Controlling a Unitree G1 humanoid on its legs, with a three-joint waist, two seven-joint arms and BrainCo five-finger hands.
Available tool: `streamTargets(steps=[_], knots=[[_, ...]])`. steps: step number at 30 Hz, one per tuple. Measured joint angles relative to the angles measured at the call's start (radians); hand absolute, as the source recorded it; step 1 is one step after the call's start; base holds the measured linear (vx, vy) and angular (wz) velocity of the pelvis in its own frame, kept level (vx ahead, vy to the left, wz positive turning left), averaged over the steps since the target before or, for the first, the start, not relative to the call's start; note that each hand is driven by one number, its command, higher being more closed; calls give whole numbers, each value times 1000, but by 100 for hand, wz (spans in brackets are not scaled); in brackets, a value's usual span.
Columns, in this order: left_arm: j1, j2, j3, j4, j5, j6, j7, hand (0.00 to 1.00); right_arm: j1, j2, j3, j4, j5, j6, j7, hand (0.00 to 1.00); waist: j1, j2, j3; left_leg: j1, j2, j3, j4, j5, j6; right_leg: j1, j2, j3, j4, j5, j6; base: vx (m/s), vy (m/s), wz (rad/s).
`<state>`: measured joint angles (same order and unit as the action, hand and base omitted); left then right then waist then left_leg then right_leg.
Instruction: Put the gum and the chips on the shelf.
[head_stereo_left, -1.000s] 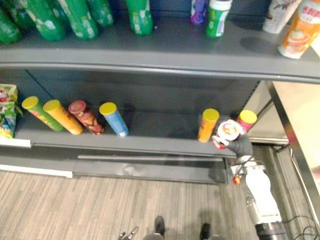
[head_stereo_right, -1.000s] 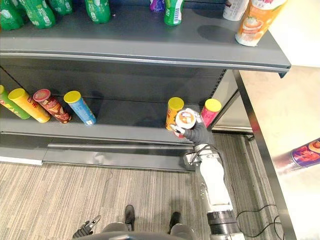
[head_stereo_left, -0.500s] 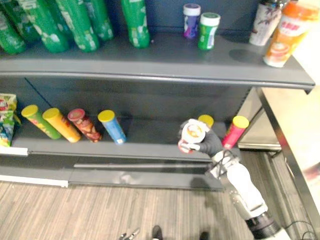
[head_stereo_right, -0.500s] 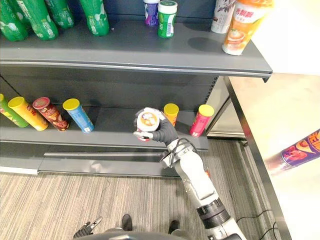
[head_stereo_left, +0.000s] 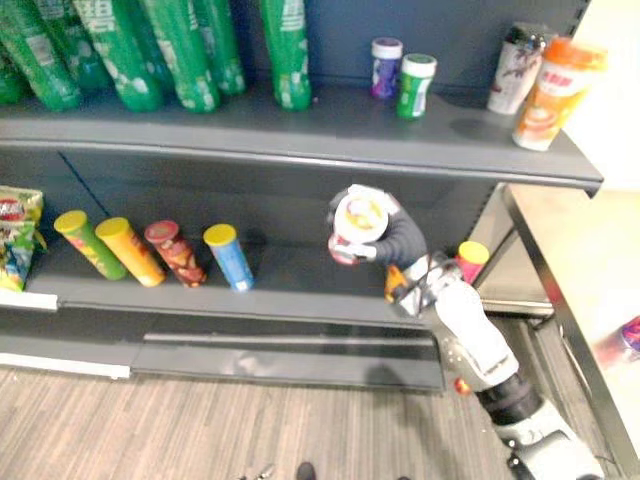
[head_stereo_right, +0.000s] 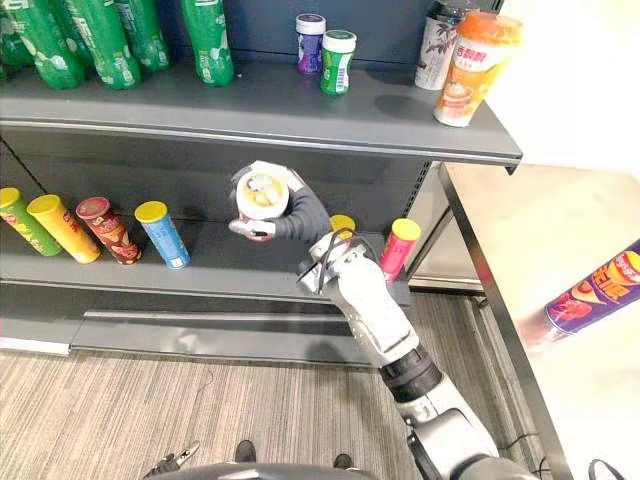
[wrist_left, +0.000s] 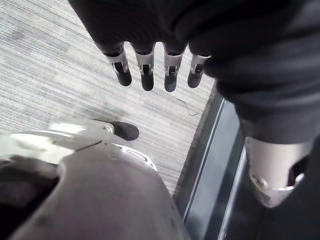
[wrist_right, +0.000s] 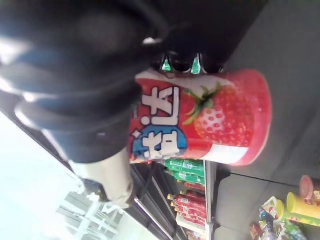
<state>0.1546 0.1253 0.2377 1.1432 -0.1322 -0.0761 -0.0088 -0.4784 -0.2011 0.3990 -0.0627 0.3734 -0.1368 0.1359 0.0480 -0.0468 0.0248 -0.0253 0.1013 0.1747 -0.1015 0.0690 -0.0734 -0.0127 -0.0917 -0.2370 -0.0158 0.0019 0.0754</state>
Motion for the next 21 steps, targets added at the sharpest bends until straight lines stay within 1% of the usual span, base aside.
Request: streamTargets(steps=[3, 5, 7, 9, 11, 13, 17, 21], knots=[[-2, 1, 0, -1, 0, 1, 2, 0, -55, -8, -13, 52, 1, 7, -24, 100, 9, -5, -3, 0, 0, 0, 0, 1, 0, 0, 0, 0, 0, 0, 0, 0, 0, 0], [-1, 0, -6, -2, 0, 1, 2, 0, -96, -23, -43, 86, 1, 13, -28, 100, 15, -6, -4, 1, 0, -1, 0, 2, 0, 2, 0, -2, 0, 0, 0, 0, 0, 0], [-1, 0, -9, -3, 0, 2, 2, 0, -157, -36, -88, 132, 0, 30, -47, 100, 17, -6, -4, 1, 0, -1, 0, 5, 0, 2, 1, -1, 0, 5, -3, 0, 0, 0], [-1, 2, -17, -5, 0, 3, 2, 0, -214, -51, -125, 185, 0, 36, -68, 100, 18, -6, -4, 1, 2, -1, 0, 7, -1, 2, 2, -1, 0, 5, -3, 0, 0, 0], [-1, 5, -27, -10, 0, 8, 2, 0, -280, -93, -153, 233, -1, 43, -88, 100, 20, -7, -4, 2, 3, -1, 0, 8, -1, 2, 4, 0, 0, 6, -4, 0, 0, 0], [-1, 8, -37, -11, -1, 12, 2, 0, -320, -117, -159, 247, -1, 44, -104, 100, 20, -7, -4, 3, 6, 1, 0, 9, -2, 2, 7, 2, -1, 8, -5, 3, -4, -2], [-1, 13, -46, -11, -2, 13, -1, 0, -381, -142, -160, 289, -2, 45, -107, 100, 20, -10, -3, 6, 14, 4, -1, 11, -5, 5, 15, 4, -5, 11, -10, 3, -6, -3], [-2, 19, -53, -11, -2, 13, -6, 0, -454, -147, -160, 367, -11, 52, -117, 100, 20, -17, -2, 7, 25, 10, -1, 14, -9, 7, 28, 11, -17, 18, -19, -1, -22, -5]])
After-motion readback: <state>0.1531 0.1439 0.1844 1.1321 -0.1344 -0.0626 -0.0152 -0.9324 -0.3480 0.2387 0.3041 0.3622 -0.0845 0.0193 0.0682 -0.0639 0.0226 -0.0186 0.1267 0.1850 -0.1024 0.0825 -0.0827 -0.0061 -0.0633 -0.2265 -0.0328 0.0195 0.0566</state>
